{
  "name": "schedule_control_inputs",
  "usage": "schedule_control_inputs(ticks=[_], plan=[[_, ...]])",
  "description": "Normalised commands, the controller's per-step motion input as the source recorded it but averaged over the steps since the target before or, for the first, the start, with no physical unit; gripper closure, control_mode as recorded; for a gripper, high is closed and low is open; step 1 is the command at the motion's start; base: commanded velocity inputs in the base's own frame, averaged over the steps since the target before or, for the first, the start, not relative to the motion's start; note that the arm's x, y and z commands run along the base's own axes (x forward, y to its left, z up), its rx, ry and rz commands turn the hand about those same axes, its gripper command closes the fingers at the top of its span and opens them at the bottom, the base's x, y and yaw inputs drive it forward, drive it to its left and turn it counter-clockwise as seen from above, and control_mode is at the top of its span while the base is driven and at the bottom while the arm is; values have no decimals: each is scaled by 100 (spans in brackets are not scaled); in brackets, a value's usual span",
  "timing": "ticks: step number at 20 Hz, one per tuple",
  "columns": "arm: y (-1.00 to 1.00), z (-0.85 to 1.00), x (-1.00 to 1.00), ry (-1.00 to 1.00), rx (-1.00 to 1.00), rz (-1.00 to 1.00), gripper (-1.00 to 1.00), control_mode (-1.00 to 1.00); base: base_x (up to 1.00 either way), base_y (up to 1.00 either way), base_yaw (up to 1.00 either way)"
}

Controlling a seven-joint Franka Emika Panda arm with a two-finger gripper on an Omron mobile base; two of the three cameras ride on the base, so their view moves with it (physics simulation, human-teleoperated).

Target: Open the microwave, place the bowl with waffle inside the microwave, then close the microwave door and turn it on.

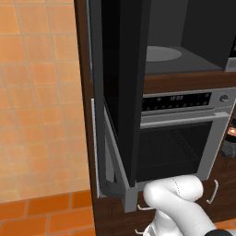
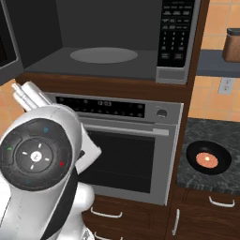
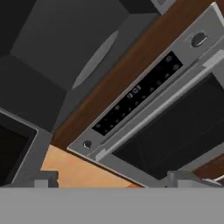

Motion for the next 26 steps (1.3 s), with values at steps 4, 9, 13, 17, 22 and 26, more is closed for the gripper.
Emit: schedule_control_inputs(ticks=[4,9,13,17,22,26], plan=[[-43,12,34,-22,0,-31,-100,-100,0,0,0],[-64,-7,29,-5,0,-27,-100,-100,0,0,0],[-99,-49,4,0,0,-26,-100,-100,0,0,0],[-100,-64,0,1,4,-22,-100,-100,0,0,0],[-80,-50,0,10,12,-11,-100,-100,0,0,0],[-38,-43,19,23,13,-1,-100,-100,0,0,0]])
